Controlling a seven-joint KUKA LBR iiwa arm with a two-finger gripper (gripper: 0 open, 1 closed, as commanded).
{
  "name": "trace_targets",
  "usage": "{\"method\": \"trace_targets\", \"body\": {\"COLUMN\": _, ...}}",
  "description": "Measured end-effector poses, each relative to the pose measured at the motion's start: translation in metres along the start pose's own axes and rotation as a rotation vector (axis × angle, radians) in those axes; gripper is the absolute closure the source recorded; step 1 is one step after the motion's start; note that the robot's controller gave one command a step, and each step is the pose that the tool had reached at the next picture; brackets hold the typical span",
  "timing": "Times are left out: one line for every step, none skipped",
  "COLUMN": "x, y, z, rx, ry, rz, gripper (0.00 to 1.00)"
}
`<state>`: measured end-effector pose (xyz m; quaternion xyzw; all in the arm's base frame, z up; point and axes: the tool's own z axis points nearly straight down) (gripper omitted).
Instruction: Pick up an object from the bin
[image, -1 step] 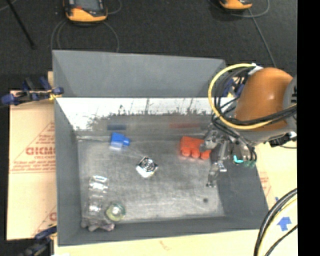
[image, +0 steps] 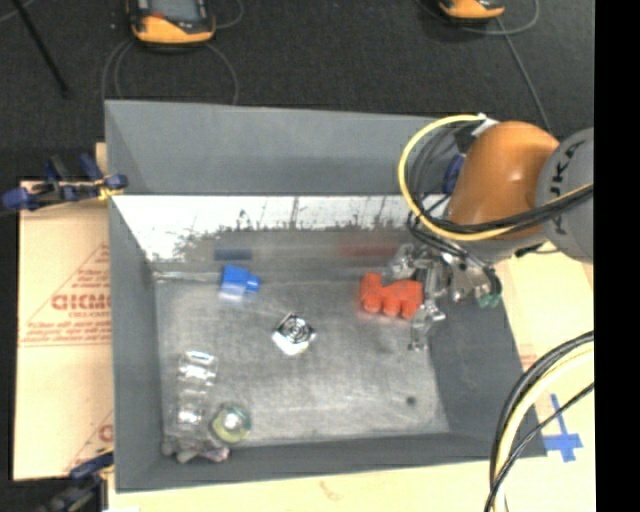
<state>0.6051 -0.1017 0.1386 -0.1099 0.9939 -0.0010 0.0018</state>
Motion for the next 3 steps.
{"method": "trace_targets", "body": {"x": -0.026, "y": -0.058, "z": 0.047, "rx": 0.001, "ry": -0.002, "rz": -0.186, "gripper": 0.00}}
{"method": "trace_targets", "body": {"x": -0.027, "y": -0.057, "z": 0.045, "rx": 0.000, "ry": -0.003, "rz": -0.186, "gripper": 1.00}}
{"method": "trace_targets", "body": {"x": -0.024, "y": -0.024, "z": -0.085, "rx": 0.004, "ry": -0.007, "rz": -0.421, "gripper": 1.00}}
